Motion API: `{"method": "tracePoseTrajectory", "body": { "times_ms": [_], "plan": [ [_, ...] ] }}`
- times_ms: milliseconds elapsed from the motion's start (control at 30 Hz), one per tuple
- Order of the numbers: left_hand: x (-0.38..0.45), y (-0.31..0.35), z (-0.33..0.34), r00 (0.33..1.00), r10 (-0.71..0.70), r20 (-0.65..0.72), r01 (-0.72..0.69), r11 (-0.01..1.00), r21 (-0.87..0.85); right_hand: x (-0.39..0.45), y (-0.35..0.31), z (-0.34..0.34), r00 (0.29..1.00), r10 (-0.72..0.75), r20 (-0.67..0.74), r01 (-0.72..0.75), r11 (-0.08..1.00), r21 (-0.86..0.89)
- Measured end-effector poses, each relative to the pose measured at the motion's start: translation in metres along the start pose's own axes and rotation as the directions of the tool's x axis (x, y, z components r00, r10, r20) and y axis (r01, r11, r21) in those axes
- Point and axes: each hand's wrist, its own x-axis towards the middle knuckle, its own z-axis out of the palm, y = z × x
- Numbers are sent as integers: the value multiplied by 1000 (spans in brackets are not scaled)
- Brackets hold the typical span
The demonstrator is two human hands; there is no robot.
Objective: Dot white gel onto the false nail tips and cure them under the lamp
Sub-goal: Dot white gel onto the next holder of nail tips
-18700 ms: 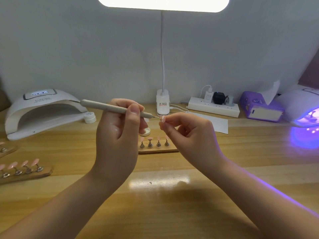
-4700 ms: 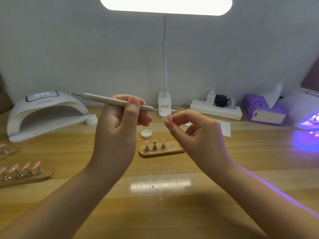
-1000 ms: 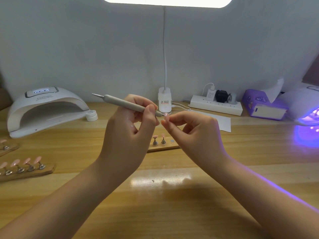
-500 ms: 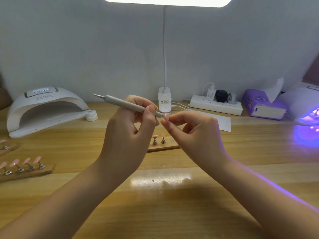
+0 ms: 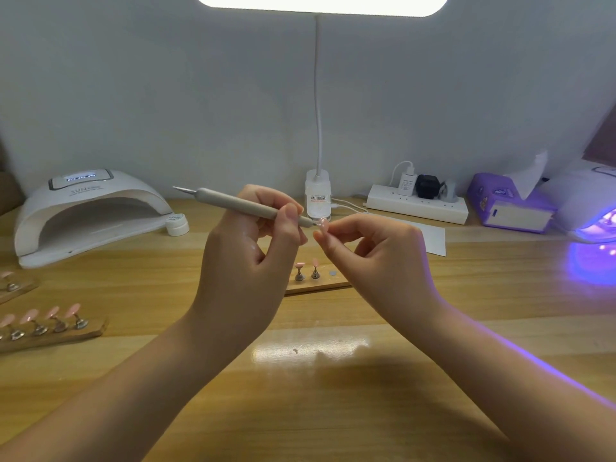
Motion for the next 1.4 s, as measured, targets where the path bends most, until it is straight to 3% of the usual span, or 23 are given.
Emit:
{"method": "tracePoseTrajectory", "body": {
  "times_ms": [1267,1400],
  "plan": [
    [-2,-2,2,1000,20,8,-20,1000,21,0,2,2,1000,-16,3,16,1000,-9],
    [1,-3,0,998,44,-42,-43,999,18,-1,5,2,1000,0,1,0,1000,0]
  ]
}}
